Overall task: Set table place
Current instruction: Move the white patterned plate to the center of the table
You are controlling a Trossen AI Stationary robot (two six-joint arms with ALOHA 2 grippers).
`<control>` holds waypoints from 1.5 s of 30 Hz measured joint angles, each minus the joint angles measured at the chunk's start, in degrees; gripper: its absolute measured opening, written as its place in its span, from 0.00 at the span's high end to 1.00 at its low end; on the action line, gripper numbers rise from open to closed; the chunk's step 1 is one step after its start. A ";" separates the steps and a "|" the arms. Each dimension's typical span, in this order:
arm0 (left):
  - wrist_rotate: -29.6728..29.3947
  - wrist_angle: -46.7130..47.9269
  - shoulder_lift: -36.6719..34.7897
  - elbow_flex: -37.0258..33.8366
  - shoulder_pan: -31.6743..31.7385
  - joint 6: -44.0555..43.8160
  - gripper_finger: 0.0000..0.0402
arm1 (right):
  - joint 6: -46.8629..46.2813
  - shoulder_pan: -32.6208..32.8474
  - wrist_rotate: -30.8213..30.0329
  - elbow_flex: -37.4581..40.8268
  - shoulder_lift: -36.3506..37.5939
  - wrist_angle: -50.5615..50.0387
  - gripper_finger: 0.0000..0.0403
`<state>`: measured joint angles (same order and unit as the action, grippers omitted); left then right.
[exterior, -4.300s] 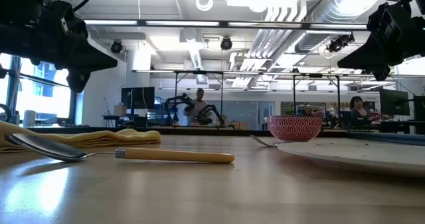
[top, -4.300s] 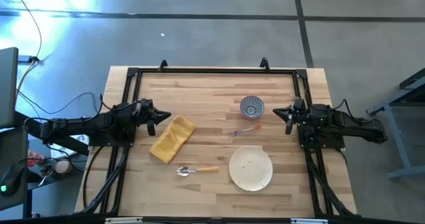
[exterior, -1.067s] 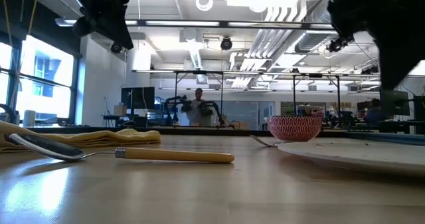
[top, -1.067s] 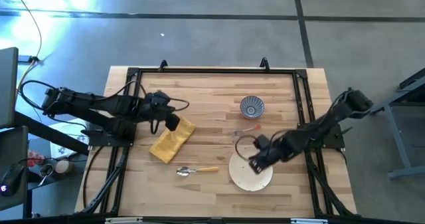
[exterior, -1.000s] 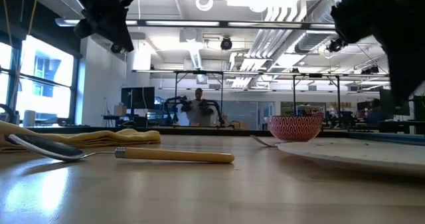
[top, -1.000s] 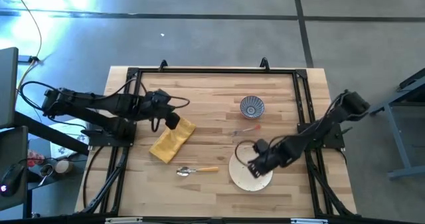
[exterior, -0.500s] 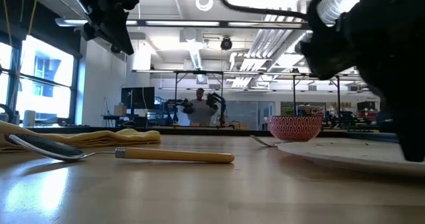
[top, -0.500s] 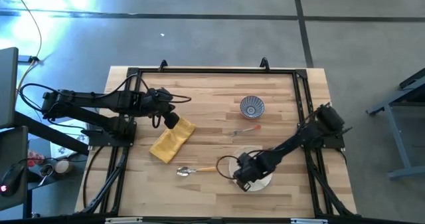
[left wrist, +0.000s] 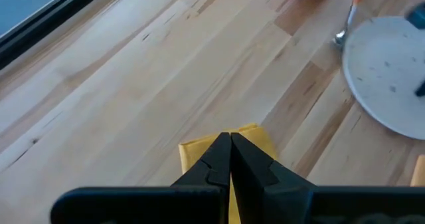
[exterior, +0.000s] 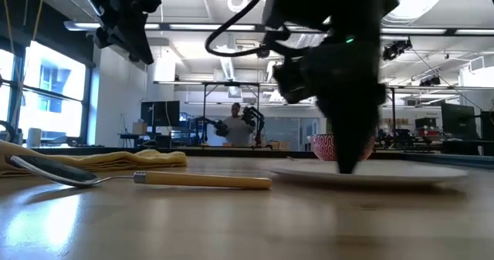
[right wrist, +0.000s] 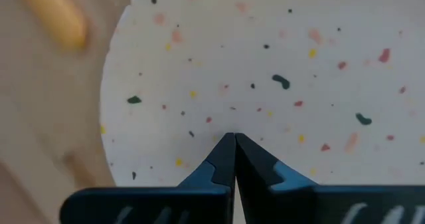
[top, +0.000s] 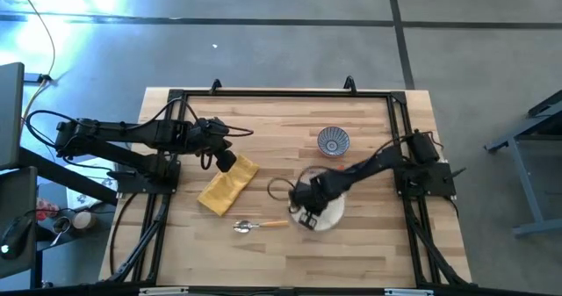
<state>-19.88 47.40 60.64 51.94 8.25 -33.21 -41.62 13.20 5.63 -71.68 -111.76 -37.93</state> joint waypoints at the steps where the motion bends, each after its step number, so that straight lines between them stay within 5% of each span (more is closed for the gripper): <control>1: 0.00 0.44 0.00 -0.02 0.00 0.00 1.00 | 1.37 -1.28 -0.06 0.02 -0.02 1.11 1.00; 19: -0.65 2.20 0.00 -0.04 0.00 -0.02 1.00 | 12.13 -11.47 -1.01 0.11 -0.11 14.73 1.00; 30: -0.68 2.20 0.00 -0.04 0.00 -0.11 1.00 | 14.67 -8.84 -6.25 -6.28 -0.05 -8.31 1.00; 45: -0.68 2.19 0.00 -0.04 0.00 -0.09 1.00 | 14.51 -9.06 -4.55 -2.42 -0.03 -1.37 1.00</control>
<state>-20.56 49.60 60.64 51.90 8.25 -33.30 -27.11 4.14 1.08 -74.10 -111.79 -39.30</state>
